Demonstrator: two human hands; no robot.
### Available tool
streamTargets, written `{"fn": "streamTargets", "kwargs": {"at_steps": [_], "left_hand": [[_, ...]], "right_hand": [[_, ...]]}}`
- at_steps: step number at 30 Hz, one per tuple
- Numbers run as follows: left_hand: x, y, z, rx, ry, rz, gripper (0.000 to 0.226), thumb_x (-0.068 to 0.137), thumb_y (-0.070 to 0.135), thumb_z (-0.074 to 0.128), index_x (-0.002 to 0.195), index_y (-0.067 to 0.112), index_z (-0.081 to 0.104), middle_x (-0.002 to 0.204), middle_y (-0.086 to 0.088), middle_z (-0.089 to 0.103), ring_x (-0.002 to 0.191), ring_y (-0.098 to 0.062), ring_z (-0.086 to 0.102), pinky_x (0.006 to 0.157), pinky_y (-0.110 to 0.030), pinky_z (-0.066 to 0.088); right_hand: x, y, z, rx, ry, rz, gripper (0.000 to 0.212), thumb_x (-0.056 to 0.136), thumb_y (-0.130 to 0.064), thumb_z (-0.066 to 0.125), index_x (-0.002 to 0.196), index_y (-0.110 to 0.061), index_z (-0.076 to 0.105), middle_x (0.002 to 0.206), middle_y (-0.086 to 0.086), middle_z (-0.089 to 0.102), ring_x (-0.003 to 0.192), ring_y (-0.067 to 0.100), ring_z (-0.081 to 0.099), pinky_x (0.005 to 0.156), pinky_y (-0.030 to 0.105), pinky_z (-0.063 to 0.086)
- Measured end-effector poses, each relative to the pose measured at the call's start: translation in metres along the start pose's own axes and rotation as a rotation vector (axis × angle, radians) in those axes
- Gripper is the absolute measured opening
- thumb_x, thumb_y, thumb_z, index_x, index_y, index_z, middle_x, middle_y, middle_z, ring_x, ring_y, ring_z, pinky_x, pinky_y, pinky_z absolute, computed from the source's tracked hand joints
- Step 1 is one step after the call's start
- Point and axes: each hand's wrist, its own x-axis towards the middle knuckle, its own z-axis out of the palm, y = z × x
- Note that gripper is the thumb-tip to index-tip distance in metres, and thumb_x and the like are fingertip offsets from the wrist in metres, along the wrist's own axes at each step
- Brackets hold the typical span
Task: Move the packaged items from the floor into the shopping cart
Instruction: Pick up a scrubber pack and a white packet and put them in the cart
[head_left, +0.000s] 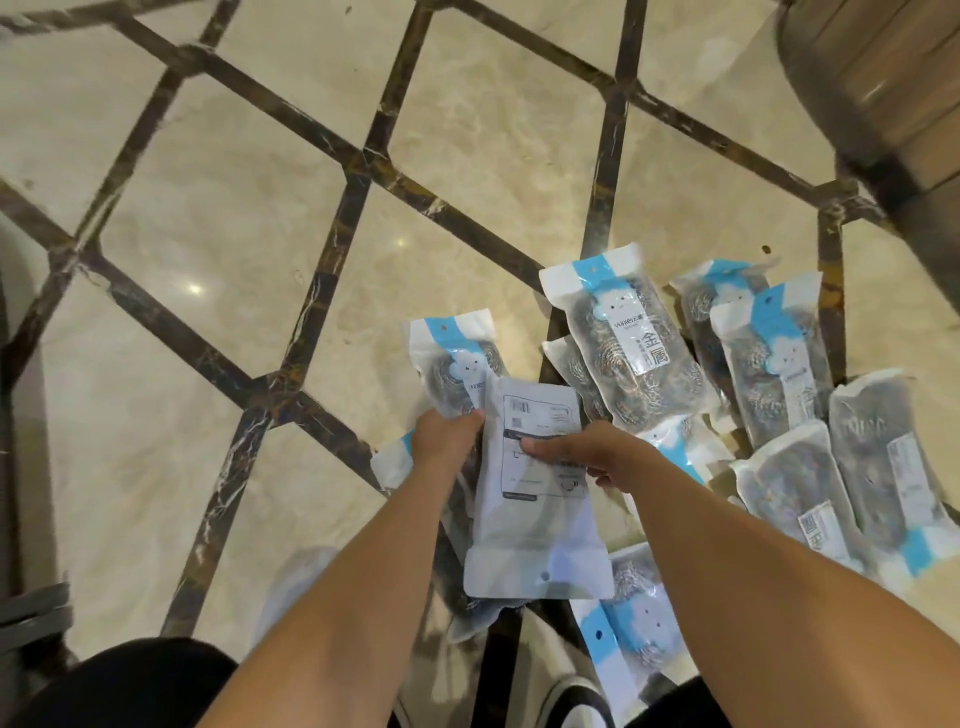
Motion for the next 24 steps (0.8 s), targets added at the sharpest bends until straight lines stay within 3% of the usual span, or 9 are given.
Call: {"fn": "streamTargets", "kwargs": {"at_steps": [1,3,5,7,11,14,18,22,24], "left_hand": [[0.001,0.004,-0.004,0.005,-0.027,0.009,0.021,0.091,0.026,0.070,0.100,0.007,0.066,0.100,-0.015,0.070,0.082,-0.029,0.061,0.081,-0.038,0.053],[0.002,0.009,-0.011,-0.019,-0.032,0.041,0.009,0.091,0.020,0.065,0.085,0.014,0.064,0.094,-0.016,0.070,0.080,-0.030,0.058,0.077,-0.039,0.049],[0.001,0.013,-0.019,-0.063,0.006,0.038,0.008,0.093,0.017,0.061,0.085,0.015,0.059,0.091,-0.012,0.065,0.080,-0.029,0.055,0.076,-0.039,0.046],[-0.008,0.017,-0.031,-0.062,0.069,0.034,0.008,0.093,0.019,0.059,0.089,0.012,0.061,0.095,-0.012,0.065,0.079,-0.029,0.057,0.073,-0.037,0.044],[-0.040,0.030,-0.069,-0.038,0.170,0.038,0.036,0.092,0.029,0.055,0.106,-0.002,0.065,0.109,-0.018,0.068,0.095,-0.037,0.062,0.073,-0.036,0.041],[-0.088,0.057,-0.110,-0.009,0.188,0.063,0.032,0.094,0.033,0.062,0.104,0.003,0.066,0.108,-0.017,0.068,0.096,-0.035,0.062,0.077,-0.037,0.047],[-0.185,0.113,-0.167,-0.058,0.110,0.121,0.036,0.082,0.039,0.084,0.104,0.012,0.074,0.105,-0.010,0.077,0.098,-0.030,0.073,0.095,-0.044,0.058],[-0.302,0.193,-0.213,-0.139,0.058,0.195,0.038,0.071,0.039,0.092,0.097,0.015,0.077,0.096,-0.008,0.080,0.091,-0.029,0.077,0.091,-0.047,0.061],[-0.368,0.237,-0.233,-0.153,-0.008,0.240,0.046,0.068,0.043,0.092,0.100,0.014,0.078,0.095,-0.007,0.081,0.091,-0.028,0.078,0.090,-0.048,0.061]], "right_hand": [[0.000,-0.002,0.002,0.043,-0.013,0.003,0.067,0.069,-0.044,0.095,0.120,-0.009,0.069,0.113,0.003,0.073,0.097,0.021,0.068,0.095,0.038,0.055],[-0.005,-0.008,0.006,0.130,-0.045,-0.020,0.066,0.069,-0.051,0.093,0.119,-0.013,0.073,0.118,0.010,0.077,0.109,0.029,0.071,0.105,0.052,0.054],[-0.006,-0.010,0.012,0.267,-0.044,-0.076,0.057,0.081,-0.047,0.086,0.122,-0.010,0.074,0.118,0.015,0.078,0.104,0.027,0.073,0.100,0.050,0.058],[-0.011,-0.013,0.017,0.354,0.010,-0.160,0.046,0.089,-0.035,0.082,0.125,-0.007,0.071,0.112,0.014,0.079,0.093,0.026,0.077,0.083,0.038,0.064],[-0.056,-0.019,0.016,0.218,0.162,-0.353,0.066,0.068,-0.043,0.092,0.122,-0.014,0.067,0.111,0.005,0.079,0.096,0.020,0.078,0.084,0.037,0.064],[-0.130,-0.030,0.001,0.116,0.290,-0.432,0.044,0.079,-0.050,0.087,0.108,-0.022,0.069,0.100,-0.006,0.077,0.092,0.013,0.075,0.076,0.029,0.060],[-0.249,-0.051,-0.032,0.024,0.388,-0.427,0.047,0.077,-0.059,0.084,0.102,-0.021,0.070,0.094,-0.003,0.075,0.084,0.012,0.071,0.069,0.028,0.057],[-0.383,-0.093,-0.068,0.046,0.518,-0.415,0.045,0.079,-0.057,0.083,0.100,-0.017,0.077,0.090,0.006,0.076,0.083,0.024,0.072,0.077,0.038,0.060],[-0.455,-0.115,-0.090,0.089,0.570,-0.433,0.039,0.084,-0.051,0.082,0.102,-0.017,0.079,0.084,0.005,0.075,0.076,0.022,0.070,0.066,0.031,0.054]]}}
